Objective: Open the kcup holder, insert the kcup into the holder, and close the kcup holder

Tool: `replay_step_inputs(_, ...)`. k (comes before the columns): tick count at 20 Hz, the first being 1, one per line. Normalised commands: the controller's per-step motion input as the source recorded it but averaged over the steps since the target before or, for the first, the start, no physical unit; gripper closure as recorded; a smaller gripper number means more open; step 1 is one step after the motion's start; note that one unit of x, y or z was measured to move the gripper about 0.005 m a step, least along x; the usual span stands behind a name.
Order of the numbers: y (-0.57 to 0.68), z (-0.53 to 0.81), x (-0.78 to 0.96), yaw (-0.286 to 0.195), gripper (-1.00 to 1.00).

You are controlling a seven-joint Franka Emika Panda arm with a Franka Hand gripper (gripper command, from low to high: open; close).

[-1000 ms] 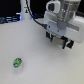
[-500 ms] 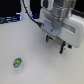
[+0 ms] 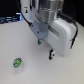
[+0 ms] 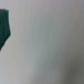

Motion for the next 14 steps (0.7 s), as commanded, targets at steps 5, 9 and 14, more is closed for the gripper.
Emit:
replay_step_inputs(5, -0.68, 0.03, 0.06, -0.22, -1.0)
replay_step_inputs(9, -0.65, 0.01, 0.06, -0.226, -1.0)
replay_step_inputs(14, -0.58, 0.01, 0.28, -0.212, -1.0)
